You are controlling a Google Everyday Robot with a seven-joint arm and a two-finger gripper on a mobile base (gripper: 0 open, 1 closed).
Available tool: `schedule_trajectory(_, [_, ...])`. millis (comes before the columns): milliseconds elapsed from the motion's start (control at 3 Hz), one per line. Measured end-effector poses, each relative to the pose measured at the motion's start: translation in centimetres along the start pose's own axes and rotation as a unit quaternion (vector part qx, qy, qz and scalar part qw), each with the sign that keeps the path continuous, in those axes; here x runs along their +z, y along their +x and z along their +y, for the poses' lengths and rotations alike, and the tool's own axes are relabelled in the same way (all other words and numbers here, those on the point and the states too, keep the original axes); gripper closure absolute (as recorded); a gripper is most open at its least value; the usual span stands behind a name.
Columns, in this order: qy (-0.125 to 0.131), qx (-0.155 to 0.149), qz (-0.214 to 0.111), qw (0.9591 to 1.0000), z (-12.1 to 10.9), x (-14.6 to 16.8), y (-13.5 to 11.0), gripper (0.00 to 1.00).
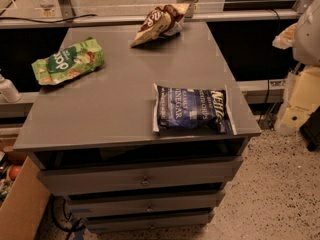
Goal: Move blue chip bag near green rice chip bag
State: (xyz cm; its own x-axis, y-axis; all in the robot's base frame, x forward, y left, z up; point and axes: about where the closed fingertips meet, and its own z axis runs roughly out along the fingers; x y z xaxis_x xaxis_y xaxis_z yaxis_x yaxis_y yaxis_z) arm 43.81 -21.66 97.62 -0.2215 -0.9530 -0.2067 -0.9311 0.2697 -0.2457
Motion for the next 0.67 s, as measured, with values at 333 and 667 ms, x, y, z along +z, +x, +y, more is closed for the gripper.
schedule_trajectory(333, [0.000,0.000,0.000,1.0000,0.0,0.0,0.0,0.00])
schedule_trajectory(667, [0.005,-0.004,-0.026,0.9996,0.1,0.3,-1.3,0.00])
